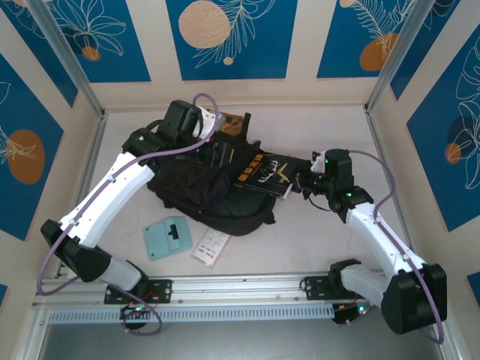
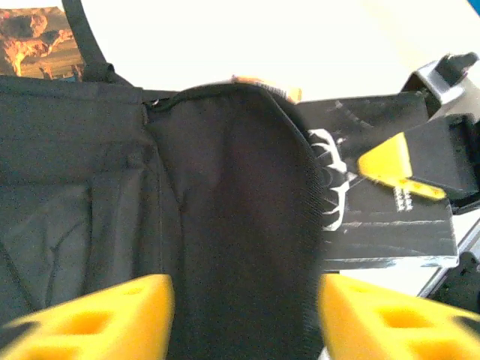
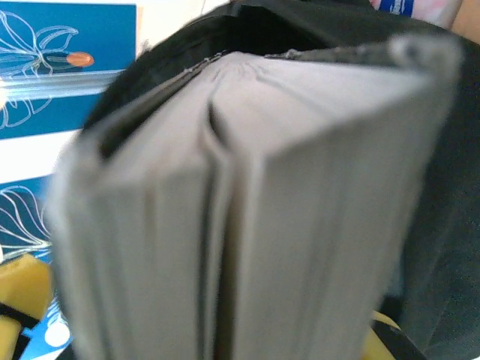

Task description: Pack books, pencil case, and school supplies into a backpack

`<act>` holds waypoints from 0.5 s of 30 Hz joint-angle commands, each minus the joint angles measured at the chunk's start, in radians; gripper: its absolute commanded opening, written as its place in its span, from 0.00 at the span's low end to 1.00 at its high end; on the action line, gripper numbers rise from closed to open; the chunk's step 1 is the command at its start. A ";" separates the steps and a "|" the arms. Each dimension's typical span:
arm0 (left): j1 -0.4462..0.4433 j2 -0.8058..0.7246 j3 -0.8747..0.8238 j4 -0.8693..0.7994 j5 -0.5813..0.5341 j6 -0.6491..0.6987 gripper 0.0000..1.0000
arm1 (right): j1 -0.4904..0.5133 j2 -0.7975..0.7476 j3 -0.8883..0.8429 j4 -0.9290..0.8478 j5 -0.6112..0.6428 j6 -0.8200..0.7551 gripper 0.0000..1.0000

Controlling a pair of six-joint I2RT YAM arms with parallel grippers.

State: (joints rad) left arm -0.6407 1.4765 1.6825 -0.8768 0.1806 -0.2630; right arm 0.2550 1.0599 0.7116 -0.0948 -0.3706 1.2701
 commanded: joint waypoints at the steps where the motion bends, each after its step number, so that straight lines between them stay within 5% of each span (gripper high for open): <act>1: 0.001 0.002 0.017 -0.013 -0.015 -0.003 0.70 | 0.039 0.015 0.046 0.131 -0.047 0.046 0.00; 6: 0.007 0.058 0.102 -0.078 -0.097 0.006 0.80 | 0.059 -0.003 0.042 0.107 -0.018 0.027 0.00; 15: -0.076 0.241 0.258 -0.124 0.010 -0.001 0.85 | 0.060 -0.065 0.043 0.074 -0.002 0.012 0.00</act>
State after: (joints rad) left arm -0.6689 1.6886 1.8946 -0.9596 0.1574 -0.2638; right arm 0.3088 1.0420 0.7116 -0.0799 -0.3542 1.2900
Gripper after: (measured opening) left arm 0.850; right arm 0.188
